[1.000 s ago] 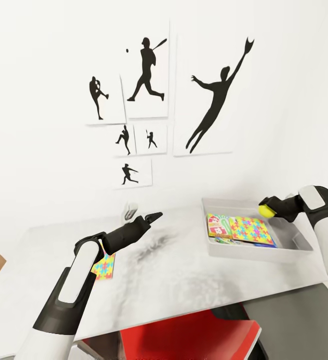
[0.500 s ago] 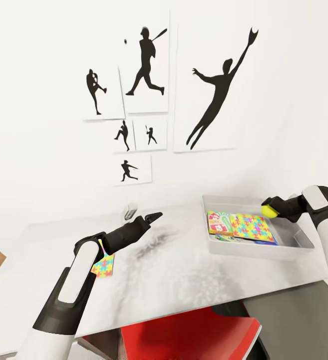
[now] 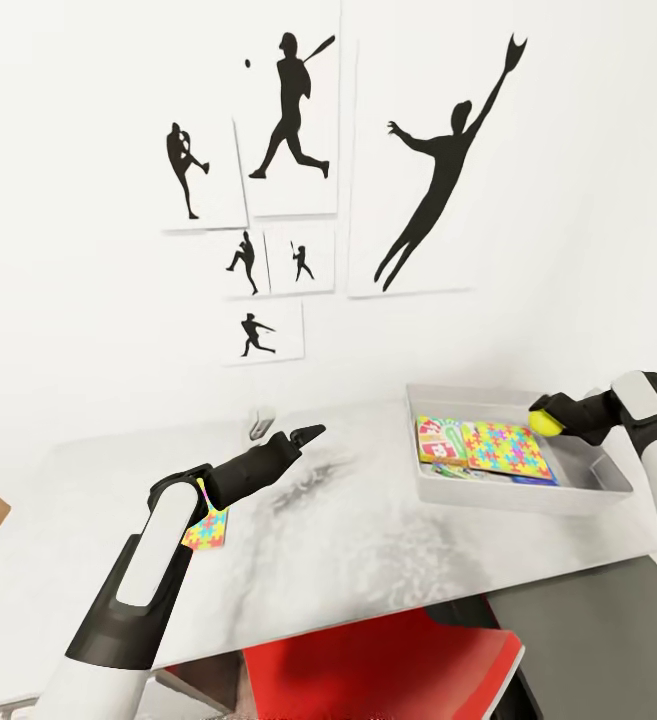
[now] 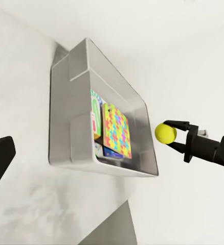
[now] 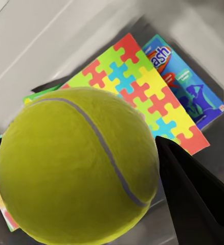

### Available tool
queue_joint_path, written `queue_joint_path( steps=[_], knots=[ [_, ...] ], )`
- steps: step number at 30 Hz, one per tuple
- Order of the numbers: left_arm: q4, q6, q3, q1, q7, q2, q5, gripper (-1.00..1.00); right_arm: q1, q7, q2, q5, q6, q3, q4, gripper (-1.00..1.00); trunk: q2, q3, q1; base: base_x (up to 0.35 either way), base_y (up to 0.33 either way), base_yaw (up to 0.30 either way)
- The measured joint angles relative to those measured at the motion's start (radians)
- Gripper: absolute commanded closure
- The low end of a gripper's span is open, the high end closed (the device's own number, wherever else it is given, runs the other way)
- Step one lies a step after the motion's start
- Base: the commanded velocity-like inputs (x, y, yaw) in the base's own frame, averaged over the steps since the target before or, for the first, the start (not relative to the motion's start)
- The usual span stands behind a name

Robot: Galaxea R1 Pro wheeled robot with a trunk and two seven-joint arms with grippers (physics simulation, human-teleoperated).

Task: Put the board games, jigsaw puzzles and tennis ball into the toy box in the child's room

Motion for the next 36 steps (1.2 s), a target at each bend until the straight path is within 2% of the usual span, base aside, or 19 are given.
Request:
queue_joint_path(
  steps=[25, 36],
  knots=[
    [0.0, 0.0, 0.0, 0.0, 0.0, 0.001, 0.0, -1.0, 0.0, 0.0, -0.008, 0.0, -0.008, 0.0, 0.0, 1.0, 0.0, -0.04, 0.0, 0.0, 0.0, 0.0],
    [0.0, 0.0, 0.0, 0.0, 0.001, 0.0, 0.0, -1.0, 0.002, 0.0, -0.008, -0.002, -0.025, 0.0, 0.0, 1.0, 0.0, -0.048, 0.0, 0.0, 0.0, 0.0]
  ],
)
